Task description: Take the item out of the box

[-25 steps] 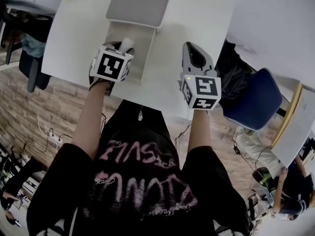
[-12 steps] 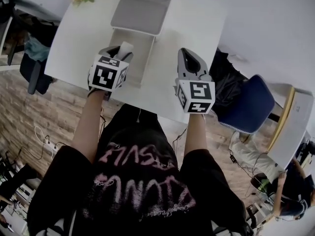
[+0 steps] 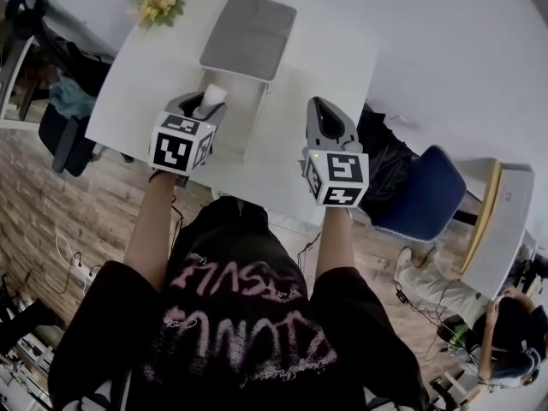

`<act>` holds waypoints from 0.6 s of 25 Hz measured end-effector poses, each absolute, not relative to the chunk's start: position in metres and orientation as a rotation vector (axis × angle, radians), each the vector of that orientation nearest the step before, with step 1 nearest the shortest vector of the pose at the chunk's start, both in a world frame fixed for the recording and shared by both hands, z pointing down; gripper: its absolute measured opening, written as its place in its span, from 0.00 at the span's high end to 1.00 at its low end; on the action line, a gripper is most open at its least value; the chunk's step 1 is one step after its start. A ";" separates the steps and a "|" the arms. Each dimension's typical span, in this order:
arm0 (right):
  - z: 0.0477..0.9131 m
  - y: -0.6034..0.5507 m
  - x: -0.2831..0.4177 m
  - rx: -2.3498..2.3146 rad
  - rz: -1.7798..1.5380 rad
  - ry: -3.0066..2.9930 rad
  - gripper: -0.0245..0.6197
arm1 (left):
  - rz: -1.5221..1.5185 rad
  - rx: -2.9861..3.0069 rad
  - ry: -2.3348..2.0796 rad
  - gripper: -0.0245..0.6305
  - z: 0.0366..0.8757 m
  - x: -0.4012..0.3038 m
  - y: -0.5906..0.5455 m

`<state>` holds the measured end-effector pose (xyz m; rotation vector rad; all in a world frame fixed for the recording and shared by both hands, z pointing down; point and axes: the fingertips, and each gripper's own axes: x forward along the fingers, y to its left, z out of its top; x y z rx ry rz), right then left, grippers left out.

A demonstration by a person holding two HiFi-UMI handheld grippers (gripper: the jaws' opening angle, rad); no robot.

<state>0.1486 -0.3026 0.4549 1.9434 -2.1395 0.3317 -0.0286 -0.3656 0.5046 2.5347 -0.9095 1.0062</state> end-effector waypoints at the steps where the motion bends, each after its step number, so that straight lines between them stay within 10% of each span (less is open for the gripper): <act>1: 0.452 -0.302 0.148 1.950 0.329 -2.143 0.95 | 0.991 2.544 -0.916 0.68 0.499 -0.030 -0.366; 15: 0.411 -0.282 0.142 1.979 0.209 -2.184 0.95 | 0.704 2.733 -1.026 0.68 0.422 -0.031 -0.357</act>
